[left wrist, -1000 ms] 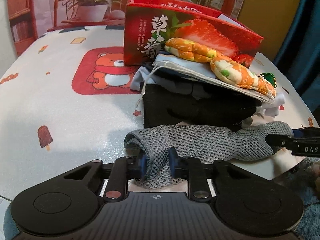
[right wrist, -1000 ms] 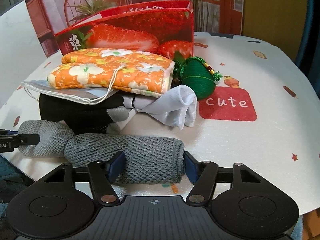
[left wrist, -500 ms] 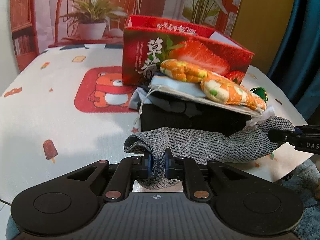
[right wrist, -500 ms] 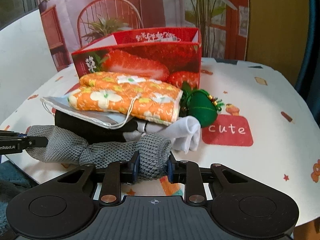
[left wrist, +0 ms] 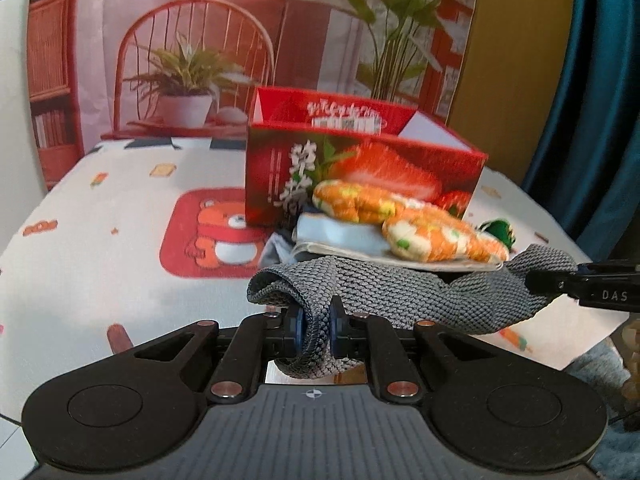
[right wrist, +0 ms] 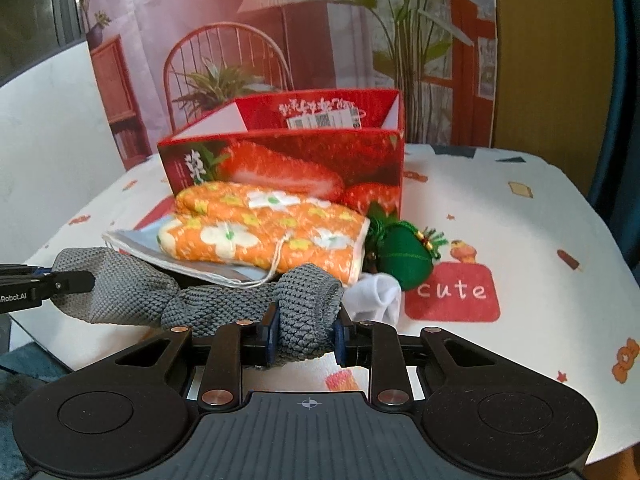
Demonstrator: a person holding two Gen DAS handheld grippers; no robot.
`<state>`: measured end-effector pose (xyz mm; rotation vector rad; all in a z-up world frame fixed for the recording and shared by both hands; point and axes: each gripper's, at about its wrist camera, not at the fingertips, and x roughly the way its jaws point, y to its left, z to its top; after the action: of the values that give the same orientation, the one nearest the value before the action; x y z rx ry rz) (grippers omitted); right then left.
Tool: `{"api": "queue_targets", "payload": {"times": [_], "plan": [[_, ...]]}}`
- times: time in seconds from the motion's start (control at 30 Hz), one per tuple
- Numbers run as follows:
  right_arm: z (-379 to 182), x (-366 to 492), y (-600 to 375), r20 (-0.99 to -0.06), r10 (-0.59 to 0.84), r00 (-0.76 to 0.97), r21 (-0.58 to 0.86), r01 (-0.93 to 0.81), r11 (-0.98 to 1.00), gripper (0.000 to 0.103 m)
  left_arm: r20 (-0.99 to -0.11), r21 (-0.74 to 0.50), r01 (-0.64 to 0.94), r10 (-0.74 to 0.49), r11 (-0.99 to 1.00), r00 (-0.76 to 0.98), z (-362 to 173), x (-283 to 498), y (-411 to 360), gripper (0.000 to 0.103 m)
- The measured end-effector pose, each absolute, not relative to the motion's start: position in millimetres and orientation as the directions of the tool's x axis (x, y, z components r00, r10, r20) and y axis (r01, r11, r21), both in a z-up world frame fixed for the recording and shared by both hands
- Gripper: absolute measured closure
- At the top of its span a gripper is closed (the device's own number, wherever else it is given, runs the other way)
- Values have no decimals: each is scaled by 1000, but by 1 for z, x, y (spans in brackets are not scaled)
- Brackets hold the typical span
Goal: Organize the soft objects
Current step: 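Carry the grey sock with the left tool over the red box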
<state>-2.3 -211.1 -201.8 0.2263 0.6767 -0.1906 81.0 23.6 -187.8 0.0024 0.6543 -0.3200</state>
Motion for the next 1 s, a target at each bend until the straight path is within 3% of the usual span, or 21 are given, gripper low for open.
{"api": "queue_targets", "payload": {"times": [1.0], "plan": [[-106,46,-229,-492,-84,867,143,175,974,81,-405,-100,314,-327,944,854,-97,105,14,90]]}}
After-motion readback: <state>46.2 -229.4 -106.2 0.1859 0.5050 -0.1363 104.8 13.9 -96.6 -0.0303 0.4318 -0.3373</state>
